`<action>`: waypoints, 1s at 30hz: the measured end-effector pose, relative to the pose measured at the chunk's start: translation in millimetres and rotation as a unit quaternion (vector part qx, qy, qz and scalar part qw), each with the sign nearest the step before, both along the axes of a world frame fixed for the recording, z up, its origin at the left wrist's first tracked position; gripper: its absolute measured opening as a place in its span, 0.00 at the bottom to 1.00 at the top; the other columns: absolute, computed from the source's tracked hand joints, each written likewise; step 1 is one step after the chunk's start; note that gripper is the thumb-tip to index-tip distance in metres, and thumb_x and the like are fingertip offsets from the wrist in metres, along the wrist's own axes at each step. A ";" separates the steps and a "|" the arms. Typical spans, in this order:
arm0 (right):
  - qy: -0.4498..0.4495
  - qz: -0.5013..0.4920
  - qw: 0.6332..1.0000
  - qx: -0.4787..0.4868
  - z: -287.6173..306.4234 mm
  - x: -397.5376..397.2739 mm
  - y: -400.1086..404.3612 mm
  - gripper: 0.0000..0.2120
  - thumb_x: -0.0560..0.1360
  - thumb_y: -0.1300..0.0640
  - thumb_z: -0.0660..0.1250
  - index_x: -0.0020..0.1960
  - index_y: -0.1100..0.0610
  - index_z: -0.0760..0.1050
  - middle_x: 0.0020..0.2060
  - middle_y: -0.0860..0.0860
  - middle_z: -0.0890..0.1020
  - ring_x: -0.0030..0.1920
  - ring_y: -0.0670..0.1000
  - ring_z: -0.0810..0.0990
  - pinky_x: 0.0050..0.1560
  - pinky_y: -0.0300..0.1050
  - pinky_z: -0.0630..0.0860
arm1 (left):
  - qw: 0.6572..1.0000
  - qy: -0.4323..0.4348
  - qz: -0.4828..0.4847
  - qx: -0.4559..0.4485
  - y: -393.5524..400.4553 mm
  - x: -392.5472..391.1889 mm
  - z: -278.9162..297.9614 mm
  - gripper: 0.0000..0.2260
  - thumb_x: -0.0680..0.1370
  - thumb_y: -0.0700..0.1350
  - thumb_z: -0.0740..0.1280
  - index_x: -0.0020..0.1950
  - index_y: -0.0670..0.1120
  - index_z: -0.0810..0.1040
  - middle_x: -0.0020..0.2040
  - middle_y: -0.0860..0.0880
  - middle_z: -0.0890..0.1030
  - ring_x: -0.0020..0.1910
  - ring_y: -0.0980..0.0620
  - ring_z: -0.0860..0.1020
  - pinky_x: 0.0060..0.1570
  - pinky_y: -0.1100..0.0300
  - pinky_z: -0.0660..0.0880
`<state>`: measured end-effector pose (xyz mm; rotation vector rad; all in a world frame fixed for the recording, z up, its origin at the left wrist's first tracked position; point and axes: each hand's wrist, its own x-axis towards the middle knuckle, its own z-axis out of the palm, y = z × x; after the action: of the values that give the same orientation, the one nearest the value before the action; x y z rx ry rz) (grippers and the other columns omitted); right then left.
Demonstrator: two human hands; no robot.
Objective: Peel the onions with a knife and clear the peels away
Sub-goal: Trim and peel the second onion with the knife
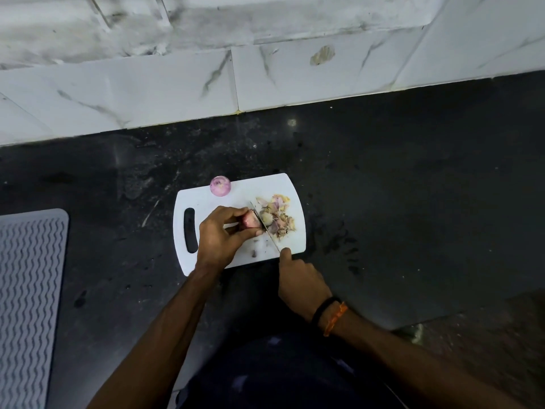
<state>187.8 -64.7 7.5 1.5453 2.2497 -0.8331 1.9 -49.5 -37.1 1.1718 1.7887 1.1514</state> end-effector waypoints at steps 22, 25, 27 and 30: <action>0.116 -0.064 0.991 -0.009 5.5 9.6 30.6 0.12 0.84 0.51 0.56 0.59 0.59 0.69 0.47 0.58 0.82 0.44 0.59 0.80 0.41 0.48 0.72 | 0.997 0.020 -0.072 -0.009 -5.5 -24.7 0.9 0.27 0.64 0.41 0.80 0.62 0.50 0.81 0.57 0.53 0.78 0.58 0.54 0.80 0.57 0.59 0.80; 0.118 -0.065 0.991 -0.010 10.6 8.1 32.0 0.13 0.83 0.50 0.57 0.60 0.59 0.70 0.49 0.57 0.82 0.47 0.60 0.80 0.44 0.48 0.74 | 0.997 0.022 -0.074 0.020 -5.6 -20.9 -1.5 0.24 0.64 0.41 0.79 0.59 0.50 0.81 0.57 0.52 0.80 0.59 0.50 0.80 0.59 0.54 0.79; 0.116 -0.062 0.991 -0.015 12.3 6.5 31.6 0.13 0.83 0.50 0.57 0.60 0.59 0.70 0.49 0.57 0.82 0.49 0.59 0.80 0.47 0.50 0.75 | 0.994 0.055 -0.089 0.024 -6.8 -21.5 -5.5 0.24 0.65 0.42 0.80 0.60 0.49 0.81 0.57 0.53 0.81 0.59 0.50 0.79 0.61 0.52 0.77; 0.113 -0.064 0.991 -0.012 13.1 4.3 29.6 0.11 0.83 0.51 0.57 0.57 0.58 0.70 0.49 0.57 0.82 0.47 0.59 0.80 0.46 0.49 0.74 | 0.995 0.048 -0.086 0.014 -13.1 -21.0 -7.6 0.24 0.67 0.42 0.79 0.62 0.50 0.81 0.59 0.55 0.81 0.61 0.53 0.78 0.63 0.54 0.76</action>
<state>192.1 -35.1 20.6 1.6729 2.3013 -1.1197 -19.1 -62.7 -44.8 1.3882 1.7092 1.0389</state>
